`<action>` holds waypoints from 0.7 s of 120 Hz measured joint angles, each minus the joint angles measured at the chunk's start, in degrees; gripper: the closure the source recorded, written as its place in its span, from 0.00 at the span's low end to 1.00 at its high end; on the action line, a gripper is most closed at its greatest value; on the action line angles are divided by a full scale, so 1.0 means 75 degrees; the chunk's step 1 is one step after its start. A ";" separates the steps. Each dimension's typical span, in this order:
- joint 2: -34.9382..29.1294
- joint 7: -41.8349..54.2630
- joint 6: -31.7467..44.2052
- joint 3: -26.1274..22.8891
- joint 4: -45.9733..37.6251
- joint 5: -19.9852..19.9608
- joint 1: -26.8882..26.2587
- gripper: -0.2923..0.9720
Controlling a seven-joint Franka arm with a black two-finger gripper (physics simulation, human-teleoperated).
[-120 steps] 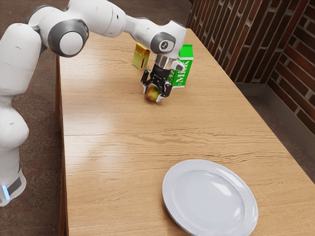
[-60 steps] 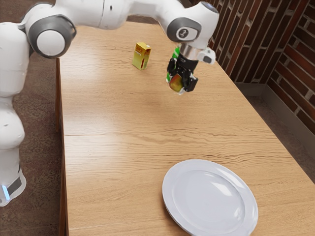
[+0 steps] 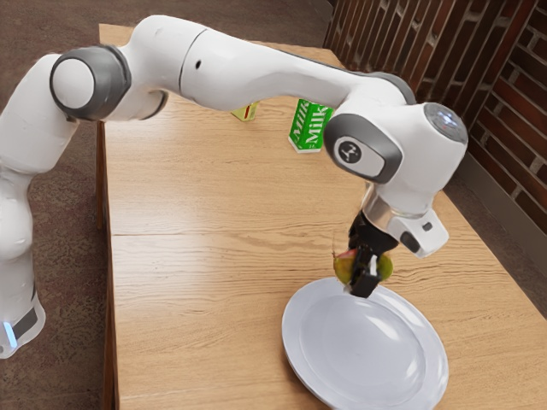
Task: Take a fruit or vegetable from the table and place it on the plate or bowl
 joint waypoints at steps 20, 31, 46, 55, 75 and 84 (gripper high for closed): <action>0.0552 -0.0228 -0.0059 -0.0579 0.0014 0.0380 -0.0225 0.48; 0.0571 -0.0271 -0.0075 -0.0545 0.0027 0.0444 -0.0323 0.36; 0.0551 -0.0306 -0.0085 -0.0147 0.0031 0.0460 -0.0349 0.28; 0.0348 -0.0182 -0.0090 0.1124 0.0267 0.0364 -0.0560 0.26; -0.1727 0.0432 -0.0092 0.6772 -0.0058 -0.1144 -0.2037 0.24; -0.2002 0.0675 -0.0091 0.7112 -0.0178 -0.1483 -0.1863 0.23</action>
